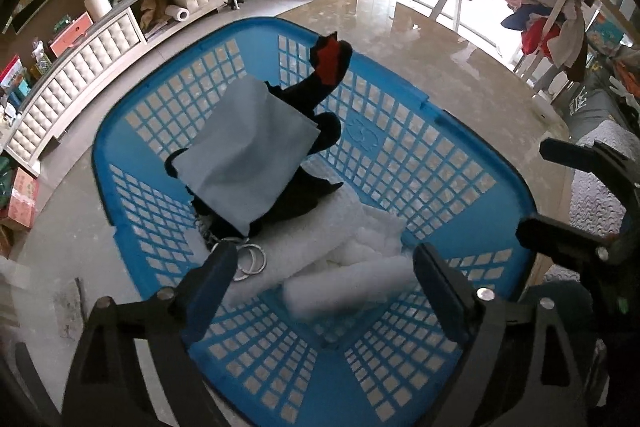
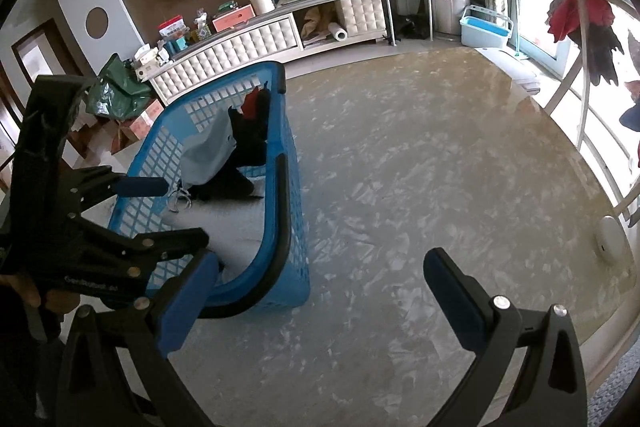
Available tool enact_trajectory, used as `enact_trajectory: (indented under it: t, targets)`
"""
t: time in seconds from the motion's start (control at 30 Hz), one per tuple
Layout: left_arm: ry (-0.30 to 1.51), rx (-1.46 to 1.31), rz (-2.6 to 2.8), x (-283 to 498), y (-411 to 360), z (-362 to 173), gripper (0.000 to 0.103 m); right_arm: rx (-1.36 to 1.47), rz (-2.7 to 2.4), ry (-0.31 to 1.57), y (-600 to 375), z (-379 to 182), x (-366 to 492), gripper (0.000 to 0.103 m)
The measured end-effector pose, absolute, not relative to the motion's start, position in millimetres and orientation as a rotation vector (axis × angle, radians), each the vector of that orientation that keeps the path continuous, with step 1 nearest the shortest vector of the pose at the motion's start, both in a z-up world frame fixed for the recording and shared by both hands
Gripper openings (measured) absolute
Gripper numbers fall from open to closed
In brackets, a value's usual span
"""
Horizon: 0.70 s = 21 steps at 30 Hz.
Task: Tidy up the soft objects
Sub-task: 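Carry the black ring over the basket with the left tool and open it, then withdraw both tools from the basket and reach the right tool to the grey felt pad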
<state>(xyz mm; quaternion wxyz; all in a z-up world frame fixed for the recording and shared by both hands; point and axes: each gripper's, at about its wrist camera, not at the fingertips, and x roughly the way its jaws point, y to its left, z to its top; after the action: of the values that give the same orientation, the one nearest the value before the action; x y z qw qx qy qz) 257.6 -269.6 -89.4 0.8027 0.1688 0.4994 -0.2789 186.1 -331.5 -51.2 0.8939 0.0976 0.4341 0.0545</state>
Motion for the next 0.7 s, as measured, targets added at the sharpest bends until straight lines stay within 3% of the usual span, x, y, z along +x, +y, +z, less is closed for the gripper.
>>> enact_trajectory:
  t: [0.17,0.3,0.7]
  targets:
    - [1.033,0.335,-0.596,247.6,-257.3,-70.8,0.093,0.203,0.104,0.887,-330.6,-43.7,182.1,0.103]
    - [0.993,0.307,-0.574,238.6,-242.1,-52.0,0.103,0.188,0.108,0.876,-323.5,-35.8,181.3,0.103]
    - [0.874,0.265,-0.57,196.0,-201.1,-2.2,0.103,0.134,0.139,0.823,-289.3,-0.2,168.9,0.103]
